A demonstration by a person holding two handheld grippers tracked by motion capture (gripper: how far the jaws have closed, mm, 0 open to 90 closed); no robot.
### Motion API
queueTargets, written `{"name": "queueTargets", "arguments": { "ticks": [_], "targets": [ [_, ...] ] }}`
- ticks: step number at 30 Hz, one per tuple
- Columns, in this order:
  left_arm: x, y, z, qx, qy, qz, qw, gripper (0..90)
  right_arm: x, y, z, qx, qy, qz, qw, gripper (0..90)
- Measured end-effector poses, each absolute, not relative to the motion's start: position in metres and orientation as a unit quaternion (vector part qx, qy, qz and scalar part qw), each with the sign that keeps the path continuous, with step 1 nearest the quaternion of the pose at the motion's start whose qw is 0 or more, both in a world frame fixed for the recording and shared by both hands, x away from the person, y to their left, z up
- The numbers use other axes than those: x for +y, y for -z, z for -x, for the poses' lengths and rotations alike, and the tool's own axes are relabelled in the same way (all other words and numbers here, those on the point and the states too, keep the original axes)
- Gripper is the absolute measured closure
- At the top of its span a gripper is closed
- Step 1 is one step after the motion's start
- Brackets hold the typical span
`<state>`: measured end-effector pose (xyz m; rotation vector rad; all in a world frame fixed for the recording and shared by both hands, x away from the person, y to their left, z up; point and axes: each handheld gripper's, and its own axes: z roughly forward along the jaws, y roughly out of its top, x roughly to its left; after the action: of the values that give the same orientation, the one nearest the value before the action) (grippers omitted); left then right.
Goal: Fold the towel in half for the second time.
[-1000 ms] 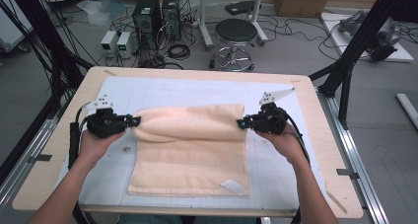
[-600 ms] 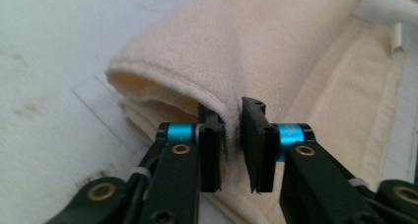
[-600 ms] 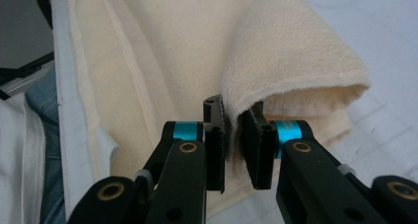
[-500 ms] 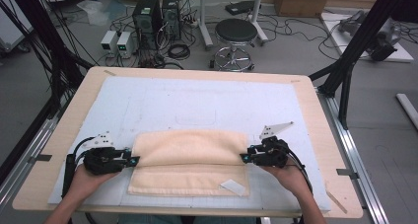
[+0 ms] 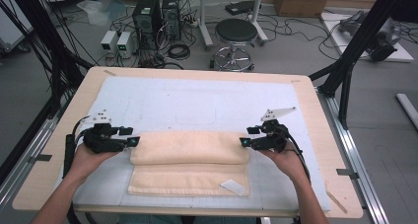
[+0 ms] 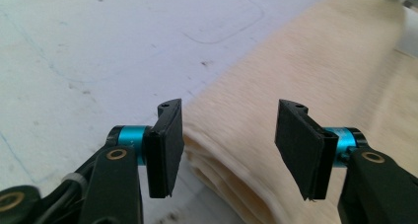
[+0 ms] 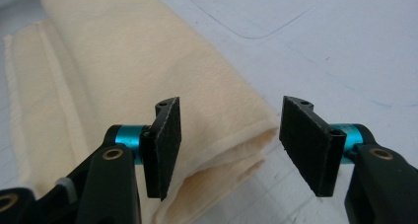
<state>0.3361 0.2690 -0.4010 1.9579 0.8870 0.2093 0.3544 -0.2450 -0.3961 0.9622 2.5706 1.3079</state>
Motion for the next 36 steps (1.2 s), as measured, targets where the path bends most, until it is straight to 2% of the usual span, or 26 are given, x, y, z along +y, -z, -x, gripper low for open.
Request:
{"name": "queueTargets", "arguments": {
  "ticks": [6, 8, 10, 13, 16, 23, 31, 36],
  "targets": [
    [0.258, 0.423, -0.359, 0.372, -0.037, -0.817, 0.438, 44.1, -0.242, 0.415, -0.373, 0.845, -0.416, -0.335, 0.01, 38.2],
    [0.258, 0.427, -0.361, 0.366, -0.024, -0.824, 0.433, 54.7, -0.241, 0.419, -0.377, 0.844, -0.417, -0.338, -0.009, 40.2],
    [0.257, 0.426, -0.36, 0.363, -0.031, -0.821, 0.439, 63.6, -0.24, 0.422, -0.378, 0.847, -0.416, -0.33, -0.025, 53.3],
    [0.257, 0.421, -0.356, 0.356, -0.053, -0.82, 0.446, 79.1, -0.238, 0.416, -0.374, 0.857, -0.416, -0.305, -0.012, 74.9],
    [0.258, 0.417, -0.353, 0.353, -0.061, -0.817, 0.452, 83.8, -0.237, 0.409, -0.369, 0.86, -0.423, -0.286, 0.007, 83.1],
    [0.263, 0.398, -0.336, 0.342, -0.087, -0.8, 0.485, 84.6, -0.241, 0.388, -0.35, 0.857, -0.443, -0.262, 0.035, 83.8],
    [0.273, 0.384, -0.273, 0.289, -0.095, -0.802, 0.514, 83.2, -0.246, 0.367, -0.296, 0.858, -0.467, -0.208, 0.049, 82.9],
    [0.283, 0.384, -0.237, 0.274, -0.074, -0.808, 0.517, 70.8, -0.252, 0.364, -0.261, 0.855, -0.481, -0.187, 0.044, 73.7]
  ]
}}
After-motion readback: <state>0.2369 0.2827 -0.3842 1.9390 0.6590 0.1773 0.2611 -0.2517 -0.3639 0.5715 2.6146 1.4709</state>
